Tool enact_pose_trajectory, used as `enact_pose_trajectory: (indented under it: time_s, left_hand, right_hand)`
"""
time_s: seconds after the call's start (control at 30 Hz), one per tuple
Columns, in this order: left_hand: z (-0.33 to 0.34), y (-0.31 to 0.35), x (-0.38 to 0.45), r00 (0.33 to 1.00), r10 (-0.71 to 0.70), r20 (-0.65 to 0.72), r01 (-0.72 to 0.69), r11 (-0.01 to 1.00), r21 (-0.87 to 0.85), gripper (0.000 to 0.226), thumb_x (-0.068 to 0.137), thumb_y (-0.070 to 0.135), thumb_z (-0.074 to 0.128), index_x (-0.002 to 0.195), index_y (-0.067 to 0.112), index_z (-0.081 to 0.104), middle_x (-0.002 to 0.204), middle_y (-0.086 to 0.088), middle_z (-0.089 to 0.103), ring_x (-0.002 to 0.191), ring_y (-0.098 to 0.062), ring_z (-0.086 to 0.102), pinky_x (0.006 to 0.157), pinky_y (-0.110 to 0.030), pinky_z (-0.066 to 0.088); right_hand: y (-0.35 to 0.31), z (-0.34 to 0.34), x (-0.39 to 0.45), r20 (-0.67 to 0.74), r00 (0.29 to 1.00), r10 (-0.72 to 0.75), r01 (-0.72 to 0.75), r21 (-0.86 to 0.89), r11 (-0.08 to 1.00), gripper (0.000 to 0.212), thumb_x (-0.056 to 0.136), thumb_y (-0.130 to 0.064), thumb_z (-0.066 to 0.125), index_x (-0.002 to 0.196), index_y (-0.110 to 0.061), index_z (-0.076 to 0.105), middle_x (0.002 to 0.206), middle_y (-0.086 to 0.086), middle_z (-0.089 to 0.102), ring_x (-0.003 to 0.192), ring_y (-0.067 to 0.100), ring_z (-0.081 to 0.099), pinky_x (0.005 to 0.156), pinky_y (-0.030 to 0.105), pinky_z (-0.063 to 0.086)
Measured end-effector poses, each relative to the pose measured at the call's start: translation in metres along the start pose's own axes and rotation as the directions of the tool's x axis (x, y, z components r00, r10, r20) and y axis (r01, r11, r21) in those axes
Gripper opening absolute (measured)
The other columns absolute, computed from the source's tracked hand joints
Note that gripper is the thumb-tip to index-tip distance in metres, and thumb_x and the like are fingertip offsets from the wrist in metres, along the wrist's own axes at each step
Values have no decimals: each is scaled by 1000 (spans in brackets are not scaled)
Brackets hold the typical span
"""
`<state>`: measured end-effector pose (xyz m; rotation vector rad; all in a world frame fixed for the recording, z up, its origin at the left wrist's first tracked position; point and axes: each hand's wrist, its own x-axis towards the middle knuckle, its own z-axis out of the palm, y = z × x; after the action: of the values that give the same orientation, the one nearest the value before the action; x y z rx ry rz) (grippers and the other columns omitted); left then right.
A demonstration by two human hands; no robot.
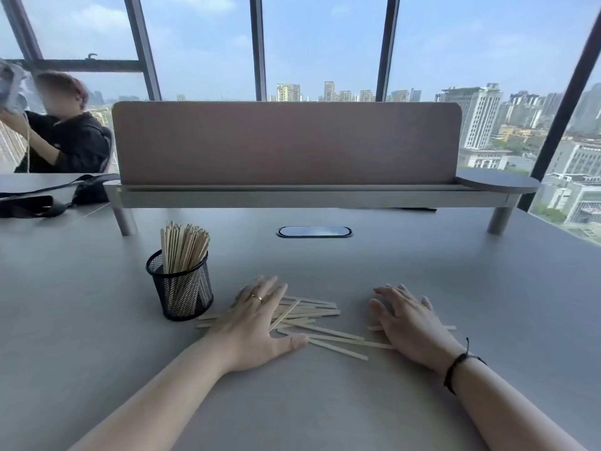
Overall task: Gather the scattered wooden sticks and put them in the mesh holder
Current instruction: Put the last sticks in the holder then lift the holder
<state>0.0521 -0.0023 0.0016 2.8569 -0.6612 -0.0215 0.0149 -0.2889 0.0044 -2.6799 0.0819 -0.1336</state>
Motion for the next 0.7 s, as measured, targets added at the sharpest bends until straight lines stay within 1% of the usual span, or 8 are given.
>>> enact_pose_trajectory:
  time_s: [0.07,0.13,0.2,0.3,0.4,0.47,0.6,0.7]
  left_hand:
    - [0,4,3,999,24,26,-25,999,26,109,77,91,34,162,28,5,169,13,1,155,-8,-5,125,-33,-2]
    - [1,9,3,998,61,-2,-61,998,6,105,77,91,34,161,29,17,168,15,14,154,-4,6,125,-30,1]
    - [4,13,2,992,98,-83,-102,994,-49,96,77,87,41,155,31,34,162,17,31,151,-3,21,122,-26,11]
    - [8,16,-3,975,133,-177,-158,978,-138,73,82,75,56,141,33,55,148,18,52,141,-3,41,113,-20,28]
    - [11,21,-8,971,156,-184,-189,965,-183,63,83,68,64,135,35,61,143,21,56,138,5,41,106,-8,24]
    - [13,26,-9,968,174,-181,-209,958,-198,61,82,68,66,133,35,63,141,23,56,137,7,39,107,-5,21]
    - [17,35,-12,972,174,-160,-201,964,-174,67,79,79,56,133,40,61,141,23,57,138,3,41,114,-23,32]
    - [13,36,-15,968,142,-205,-159,985,-71,72,75,85,48,133,45,57,143,27,52,136,-5,44,111,-23,29]
  right_hand:
    - [0,-3,4,-27,998,48,-45,102,994,42,104,-42,37,143,-27,45,154,-1,43,150,17,22,120,41,12]
    - [1,-4,7,-57,992,112,-96,226,969,40,104,-40,41,140,-27,49,149,4,49,145,23,32,119,44,20]
    - [4,-3,13,-85,981,173,-136,332,933,39,102,-43,44,137,-29,53,143,5,54,138,27,41,116,45,27]
    - [4,0,20,-95,966,239,-173,448,877,43,98,-52,45,134,-31,55,140,1,58,135,29,43,113,46,33]
    - [-1,5,30,-90,960,265,-181,522,834,47,95,-54,45,133,-29,57,138,0,60,135,28,45,113,47,34]
    - [-15,6,33,-100,965,243,-147,559,816,44,98,-48,47,132,-23,59,138,1,60,132,25,48,112,42,35]
    - [-54,14,15,-21,999,35,-11,683,730,38,103,-37,47,135,-19,57,131,-7,60,120,7,53,98,23,37]
    - [-62,16,3,-94,991,-99,136,612,779,36,102,-41,47,132,-25,60,126,-13,64,119,3,57,99,23,42]
